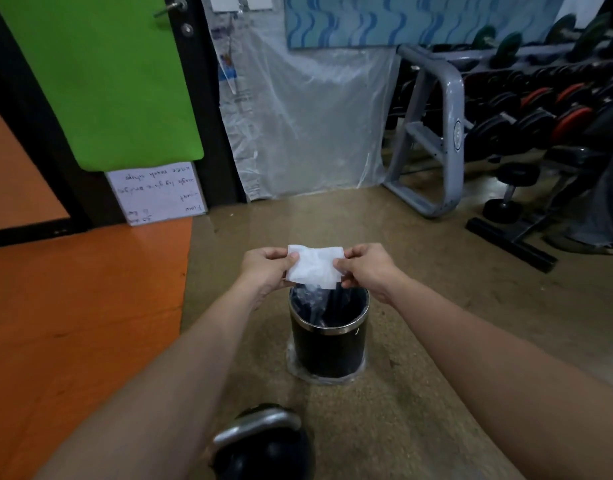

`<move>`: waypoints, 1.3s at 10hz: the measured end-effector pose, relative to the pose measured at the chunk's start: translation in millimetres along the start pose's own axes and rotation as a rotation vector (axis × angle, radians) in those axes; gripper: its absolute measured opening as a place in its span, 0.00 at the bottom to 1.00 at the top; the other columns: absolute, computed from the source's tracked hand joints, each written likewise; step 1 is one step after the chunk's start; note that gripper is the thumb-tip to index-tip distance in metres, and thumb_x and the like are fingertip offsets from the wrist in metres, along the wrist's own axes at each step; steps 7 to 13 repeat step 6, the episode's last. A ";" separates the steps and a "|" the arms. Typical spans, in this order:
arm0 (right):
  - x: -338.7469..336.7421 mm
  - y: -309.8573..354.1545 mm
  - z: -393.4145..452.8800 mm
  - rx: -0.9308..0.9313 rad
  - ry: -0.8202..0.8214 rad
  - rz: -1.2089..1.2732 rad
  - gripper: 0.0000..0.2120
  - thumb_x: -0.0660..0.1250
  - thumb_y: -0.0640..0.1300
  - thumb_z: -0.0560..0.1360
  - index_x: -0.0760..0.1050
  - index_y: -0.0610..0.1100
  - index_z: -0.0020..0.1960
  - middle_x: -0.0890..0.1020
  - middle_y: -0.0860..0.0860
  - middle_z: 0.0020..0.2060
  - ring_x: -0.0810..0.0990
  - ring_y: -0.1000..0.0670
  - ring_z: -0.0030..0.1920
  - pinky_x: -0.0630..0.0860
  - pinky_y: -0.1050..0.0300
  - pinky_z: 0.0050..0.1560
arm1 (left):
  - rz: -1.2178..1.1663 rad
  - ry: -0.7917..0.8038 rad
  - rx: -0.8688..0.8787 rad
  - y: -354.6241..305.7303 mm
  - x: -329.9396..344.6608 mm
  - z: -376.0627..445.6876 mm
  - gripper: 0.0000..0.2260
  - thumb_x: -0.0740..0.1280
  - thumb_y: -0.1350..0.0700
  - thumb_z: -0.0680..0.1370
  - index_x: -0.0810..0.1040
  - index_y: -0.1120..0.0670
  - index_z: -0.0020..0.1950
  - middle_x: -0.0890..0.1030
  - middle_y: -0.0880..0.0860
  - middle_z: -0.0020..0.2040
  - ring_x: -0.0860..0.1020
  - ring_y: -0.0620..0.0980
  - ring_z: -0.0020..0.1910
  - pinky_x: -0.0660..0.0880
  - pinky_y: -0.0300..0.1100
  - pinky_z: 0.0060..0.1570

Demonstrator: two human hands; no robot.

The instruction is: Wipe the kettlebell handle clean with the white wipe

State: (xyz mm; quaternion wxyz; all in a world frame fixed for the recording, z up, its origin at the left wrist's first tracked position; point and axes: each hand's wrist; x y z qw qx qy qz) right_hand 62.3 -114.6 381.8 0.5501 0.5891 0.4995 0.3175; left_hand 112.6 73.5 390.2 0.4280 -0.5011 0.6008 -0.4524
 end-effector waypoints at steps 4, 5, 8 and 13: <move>-8.3 -119.2 125.2 0.229 -0.115 -0.110 0.08 0.73 0.39 0.77 0.79 0.35 0.51 0.80 0.42 0.40 0.80 0.46 0.35 0.82 0.54 0.34 | 0.671 -0.126 0.011 93.2 45.3 104.7 0.29 0.70 0.38 0.74 0.76 0.56 0.68 0.81 0.54 0.63 0.78 0.57 0.62 0.72 0.42 0.55; -22.4 -125.6 123.9 0.238 -0.109 -0.121 0.12 0.74 0.44 0.75 0.81 0.34 0.50 0.82 0.42 0.40 0.82 0.44 0.36 0.85 0.46 0.43 | 0.836 -0.103 0.067 89.6 34.6 85.9 0.26 0.65 0.37 0.77 0.76 0.52 0.68 0.80 0.54 0.64 0.76 0.57 0.64 0.72 0.44 0.58; -27.5 -117.9 114.9 0.225 -0.130 -0.140 0.13 0.73 0.45 0.75 0.81 0.34 0.51 0.85 0.42 0.42 0.85 0.43 0.40 0.85 0.46 0.46 | 0.871 -0.081 0.066 85.3 24.3 79.5 0.26 0.64 0.36 0.77 0.75 0.50 0.70 0.80 0.54 0.65 0.76 0.57 0.65 0.73 0.45 0.59; -27.5 -117.9 114.9 0.225 -0.130 -0.140 0.13 0.73 0.45 0.75 0.81 0.34 0.51 0.85 0.42 0.42 0.85 0.43 0.40 0.85 0.46 0.46 | 0.871 -0.081 0.066 85.3 24.3 79.5 0.26 0.64 0.36 0.77 0.75 0.50 0.70 0.80 0.54 0.65 0.76 0.57 0.65 0.73 0.45 0.59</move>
Point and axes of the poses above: each hand's wrist, its own z-axis towards the middle knuckle, its own x-axis out of the palm, y = z × x
